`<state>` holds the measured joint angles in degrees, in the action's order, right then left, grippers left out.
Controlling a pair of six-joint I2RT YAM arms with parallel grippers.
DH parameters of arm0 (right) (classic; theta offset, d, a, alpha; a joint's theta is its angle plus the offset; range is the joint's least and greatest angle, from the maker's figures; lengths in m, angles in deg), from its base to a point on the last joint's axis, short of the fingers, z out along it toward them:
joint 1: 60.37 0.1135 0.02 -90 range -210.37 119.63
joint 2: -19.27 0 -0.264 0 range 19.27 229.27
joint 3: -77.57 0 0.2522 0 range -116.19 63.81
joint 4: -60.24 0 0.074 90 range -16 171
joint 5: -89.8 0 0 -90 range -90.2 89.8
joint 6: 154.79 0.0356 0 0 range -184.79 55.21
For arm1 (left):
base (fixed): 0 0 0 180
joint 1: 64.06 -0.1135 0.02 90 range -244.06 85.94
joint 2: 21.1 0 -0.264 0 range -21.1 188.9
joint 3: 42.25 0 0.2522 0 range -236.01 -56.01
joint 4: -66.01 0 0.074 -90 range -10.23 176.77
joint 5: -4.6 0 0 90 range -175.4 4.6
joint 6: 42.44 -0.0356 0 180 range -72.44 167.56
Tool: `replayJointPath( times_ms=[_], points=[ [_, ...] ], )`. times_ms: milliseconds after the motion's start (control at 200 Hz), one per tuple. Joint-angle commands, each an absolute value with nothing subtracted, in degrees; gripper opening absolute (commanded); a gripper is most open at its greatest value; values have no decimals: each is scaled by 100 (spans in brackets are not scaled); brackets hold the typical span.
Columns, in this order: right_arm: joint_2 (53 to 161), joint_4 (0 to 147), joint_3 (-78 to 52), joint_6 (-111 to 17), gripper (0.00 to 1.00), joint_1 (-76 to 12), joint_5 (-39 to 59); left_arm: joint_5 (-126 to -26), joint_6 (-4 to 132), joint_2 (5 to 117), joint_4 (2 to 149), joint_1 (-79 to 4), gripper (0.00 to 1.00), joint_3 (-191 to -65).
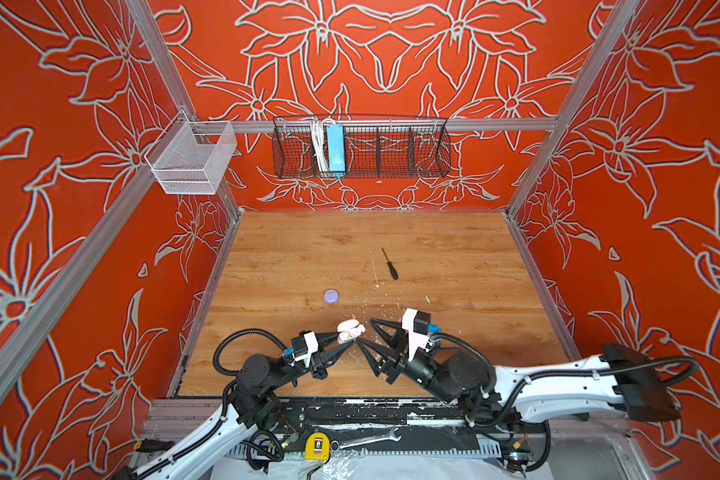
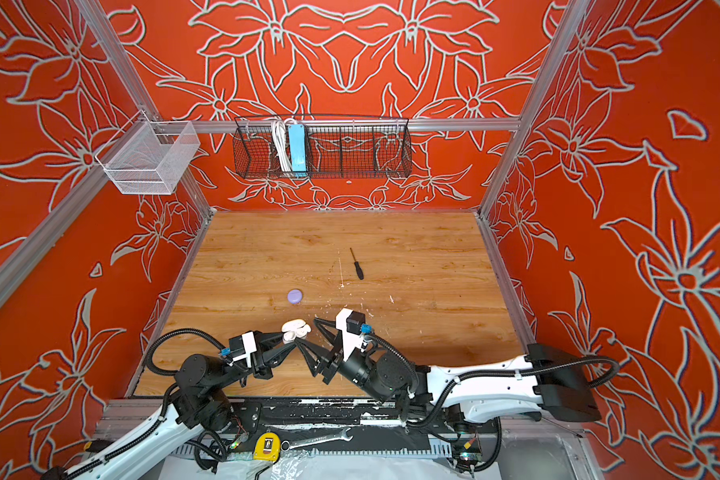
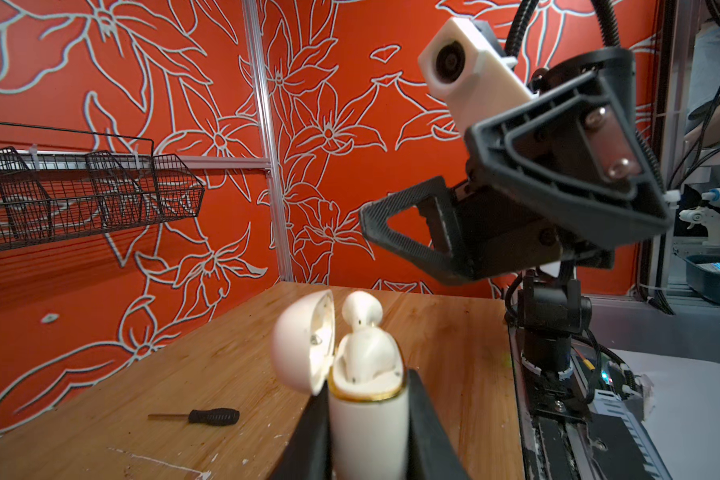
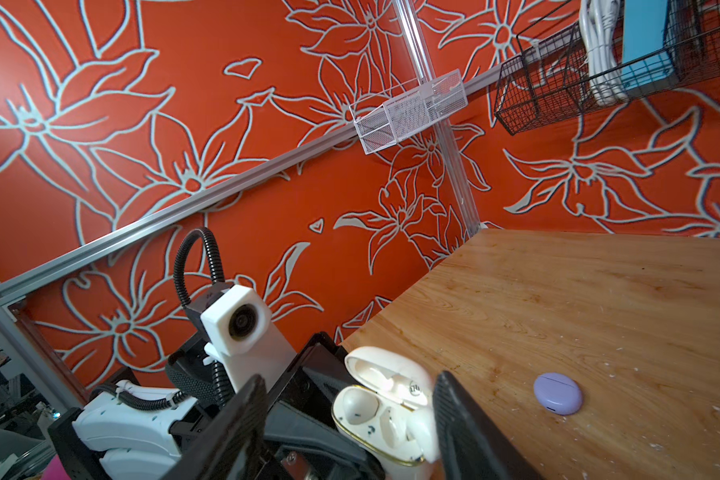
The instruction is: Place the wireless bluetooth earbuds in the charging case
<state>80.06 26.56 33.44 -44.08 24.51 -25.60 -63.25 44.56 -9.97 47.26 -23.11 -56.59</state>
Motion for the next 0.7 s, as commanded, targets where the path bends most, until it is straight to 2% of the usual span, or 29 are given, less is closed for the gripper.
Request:
replayJointPath(
  times_ms=[0, 120, 275, 535, 696],
  points=[
    [7582, 4389, 2916, -4150, 68, 2469, -3219, -6364, 4405, -893, 4644, -2270, 0, -5828],
    [7312, 5896, 2522, -3782, 70, 2391, -3777, -6346, 4413, -695, 4651, -2266, 0, -5914],
    [7064, 6732, 2449, -3570, 70, 2198, -3820, -6124, 4453, -460, 4534, -2271, 0, -6009],
    [6495, 7031, 2881, -3374, 66, 1884, -3604, -5929, 4435, -314, 4442, -2266, 0, -6040],
    [6786, 6921, 2816, -3666, 63, 1856, -3107, -5785, 4405, -313, 4400, -2266, 0, -6040]
  ],
)
